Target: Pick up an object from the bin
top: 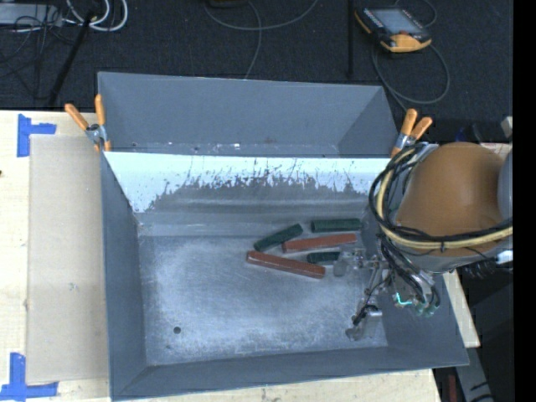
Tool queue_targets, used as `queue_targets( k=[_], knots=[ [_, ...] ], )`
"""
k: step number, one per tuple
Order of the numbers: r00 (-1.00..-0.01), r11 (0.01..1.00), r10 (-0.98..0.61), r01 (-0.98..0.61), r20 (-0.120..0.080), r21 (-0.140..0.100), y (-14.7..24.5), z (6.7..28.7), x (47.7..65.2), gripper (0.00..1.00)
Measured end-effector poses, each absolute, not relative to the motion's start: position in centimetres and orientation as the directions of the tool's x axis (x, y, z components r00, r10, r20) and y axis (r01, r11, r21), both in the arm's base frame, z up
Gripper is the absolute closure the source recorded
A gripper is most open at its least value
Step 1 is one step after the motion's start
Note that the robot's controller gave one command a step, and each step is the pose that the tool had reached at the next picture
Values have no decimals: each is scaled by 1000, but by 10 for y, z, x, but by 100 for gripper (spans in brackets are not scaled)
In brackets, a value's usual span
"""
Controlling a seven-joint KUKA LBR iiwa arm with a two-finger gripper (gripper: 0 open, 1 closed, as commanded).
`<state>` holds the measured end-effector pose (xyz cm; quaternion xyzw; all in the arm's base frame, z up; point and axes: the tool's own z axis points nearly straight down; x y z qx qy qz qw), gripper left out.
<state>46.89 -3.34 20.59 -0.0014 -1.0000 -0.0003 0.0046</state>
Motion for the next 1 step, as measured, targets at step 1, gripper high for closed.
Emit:
queue_targets(
  k=[1],
  knots=[
    [-994,994,109,109,-8,1,-28,68,522,0]
  ],
)
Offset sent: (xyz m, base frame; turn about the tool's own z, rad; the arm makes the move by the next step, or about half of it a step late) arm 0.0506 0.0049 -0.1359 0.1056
